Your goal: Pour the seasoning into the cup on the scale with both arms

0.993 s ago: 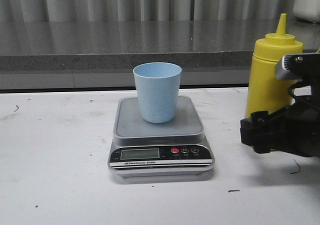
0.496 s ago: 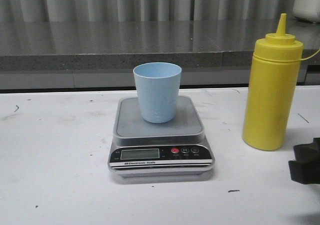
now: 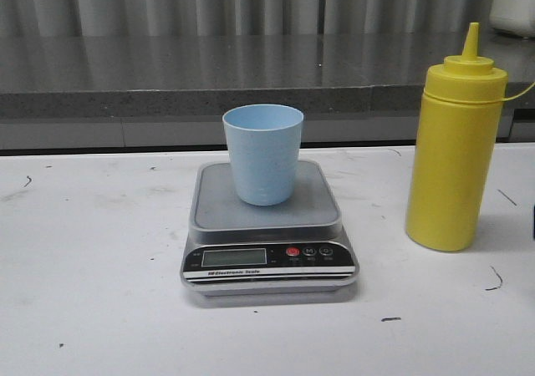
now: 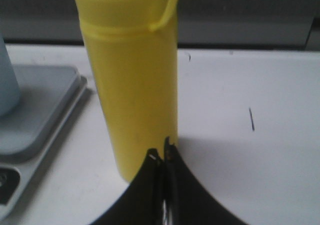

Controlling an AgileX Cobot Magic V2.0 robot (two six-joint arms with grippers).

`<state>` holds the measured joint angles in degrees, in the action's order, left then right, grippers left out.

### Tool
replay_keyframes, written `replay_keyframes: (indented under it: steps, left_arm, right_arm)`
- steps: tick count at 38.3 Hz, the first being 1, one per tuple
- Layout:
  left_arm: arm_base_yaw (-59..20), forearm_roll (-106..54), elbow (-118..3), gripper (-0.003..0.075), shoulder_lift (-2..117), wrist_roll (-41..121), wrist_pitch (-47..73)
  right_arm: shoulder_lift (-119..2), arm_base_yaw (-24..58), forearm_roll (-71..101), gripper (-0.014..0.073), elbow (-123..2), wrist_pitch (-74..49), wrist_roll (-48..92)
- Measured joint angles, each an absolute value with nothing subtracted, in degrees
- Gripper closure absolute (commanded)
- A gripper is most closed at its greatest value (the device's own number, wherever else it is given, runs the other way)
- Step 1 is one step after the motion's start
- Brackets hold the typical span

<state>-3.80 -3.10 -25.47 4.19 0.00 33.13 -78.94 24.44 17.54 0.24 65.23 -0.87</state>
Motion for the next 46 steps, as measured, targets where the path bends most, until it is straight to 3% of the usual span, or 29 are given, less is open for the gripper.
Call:
replay_keyframes:
  steps: [13, 28, 46]
  left_arm:
    - [-3.8, -3.1, -25.47, 0.074, 4.19, 0.0, 33.13]
    - [-3.8, -3.1, -25.47, 0.074, 4.19, 0.0, 33.13]
    - [-3.8, -3.1, -25.47, 0.074, 4.19, 0.0, 33.13]
  right_arm:
    - [-61.14, 24.44, 24.37, 0.0714, 0.33, 50.56, 4.28]
    - [-40.24, 24.44, 31.74, 0.0714, -10.49, 27.6, 24.33]
    - [-15.57, 24.34, 43.85, 0.0714, -14.5, 18.23, 43.47]
